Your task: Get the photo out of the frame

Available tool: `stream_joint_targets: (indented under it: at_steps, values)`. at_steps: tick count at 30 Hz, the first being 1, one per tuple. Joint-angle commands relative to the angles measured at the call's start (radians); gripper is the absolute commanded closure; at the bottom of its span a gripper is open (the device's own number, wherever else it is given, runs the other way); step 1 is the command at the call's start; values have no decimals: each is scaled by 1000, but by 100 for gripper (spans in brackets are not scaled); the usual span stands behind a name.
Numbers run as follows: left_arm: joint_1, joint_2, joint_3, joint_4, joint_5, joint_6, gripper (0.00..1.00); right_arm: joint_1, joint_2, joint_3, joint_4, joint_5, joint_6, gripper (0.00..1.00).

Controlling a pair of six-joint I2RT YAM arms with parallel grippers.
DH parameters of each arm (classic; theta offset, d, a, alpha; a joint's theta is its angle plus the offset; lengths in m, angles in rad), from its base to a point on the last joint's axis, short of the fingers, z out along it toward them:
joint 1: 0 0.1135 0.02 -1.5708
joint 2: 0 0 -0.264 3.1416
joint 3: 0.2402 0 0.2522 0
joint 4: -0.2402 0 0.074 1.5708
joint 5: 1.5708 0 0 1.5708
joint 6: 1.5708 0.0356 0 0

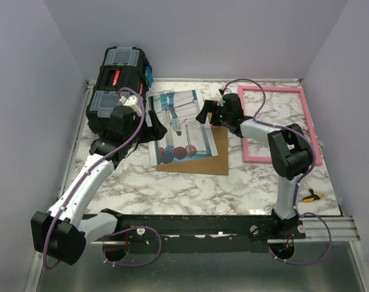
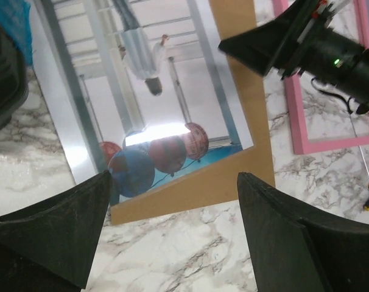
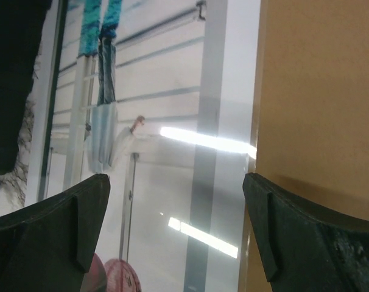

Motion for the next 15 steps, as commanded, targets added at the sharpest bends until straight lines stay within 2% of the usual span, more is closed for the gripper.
stream_joint_targets:
  at_steps: [1, 8, 15]
  values:
    - [-2, -86, -181, 50, -112, -93, 13, -8, 115, 178, 45, -40, -46, 0]
    - [-2, -105, -335, 85, -146, -184, 11, -46, 326, 457, 0, 0, -39, 0]
    - [-4, -50, -420, 168, -229, -323, 11, -114, 549, 756, -42, -81, 12, 0]
